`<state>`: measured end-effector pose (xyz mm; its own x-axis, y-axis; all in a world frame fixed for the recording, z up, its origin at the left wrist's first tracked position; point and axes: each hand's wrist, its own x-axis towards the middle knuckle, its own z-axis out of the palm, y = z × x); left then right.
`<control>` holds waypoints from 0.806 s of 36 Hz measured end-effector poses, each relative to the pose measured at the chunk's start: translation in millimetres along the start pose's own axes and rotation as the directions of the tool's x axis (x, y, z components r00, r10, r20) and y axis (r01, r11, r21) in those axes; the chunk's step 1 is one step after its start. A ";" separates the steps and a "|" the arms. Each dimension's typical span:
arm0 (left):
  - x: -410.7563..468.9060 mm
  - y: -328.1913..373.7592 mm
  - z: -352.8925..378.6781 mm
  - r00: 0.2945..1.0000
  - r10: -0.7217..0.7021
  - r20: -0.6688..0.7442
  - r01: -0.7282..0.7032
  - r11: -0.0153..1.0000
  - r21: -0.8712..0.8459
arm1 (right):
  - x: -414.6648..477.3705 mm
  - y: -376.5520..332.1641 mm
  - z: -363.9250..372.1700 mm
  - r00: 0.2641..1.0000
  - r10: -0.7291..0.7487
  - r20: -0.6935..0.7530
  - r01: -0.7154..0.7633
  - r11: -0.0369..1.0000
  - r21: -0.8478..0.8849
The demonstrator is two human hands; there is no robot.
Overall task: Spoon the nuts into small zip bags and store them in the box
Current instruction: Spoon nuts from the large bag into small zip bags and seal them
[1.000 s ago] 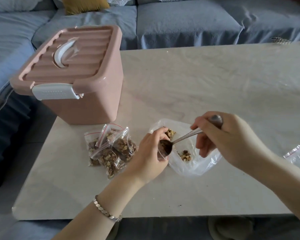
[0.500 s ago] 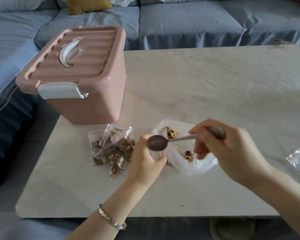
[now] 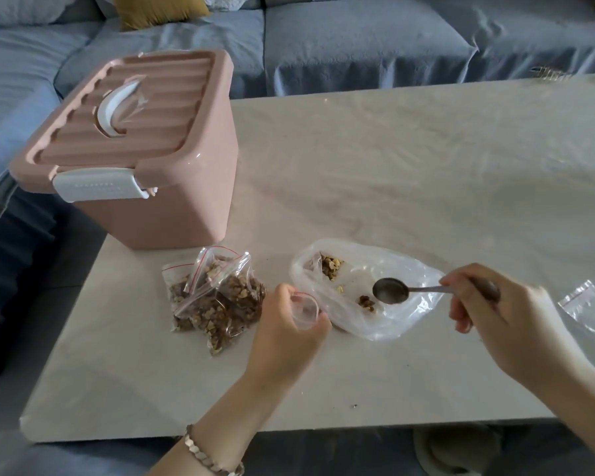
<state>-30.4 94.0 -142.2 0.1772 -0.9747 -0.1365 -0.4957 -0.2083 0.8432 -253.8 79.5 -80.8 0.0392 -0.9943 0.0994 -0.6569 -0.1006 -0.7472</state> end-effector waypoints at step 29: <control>-17.9 9.1 2.5 0.973 -0.001 0.231 0.044 0.983 -0.181 | -14.1 39.5 28.4 0.824 0.530 0.199 -0.468 0.440 0.767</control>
<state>-40.2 109.3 -133.4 -0.0237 -0.9670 -0.2538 -0.3254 -0.2326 0.9165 -258.9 88.5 -130.4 -0.1659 -0.8802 -0.4447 0.2701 0.3932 -0.8789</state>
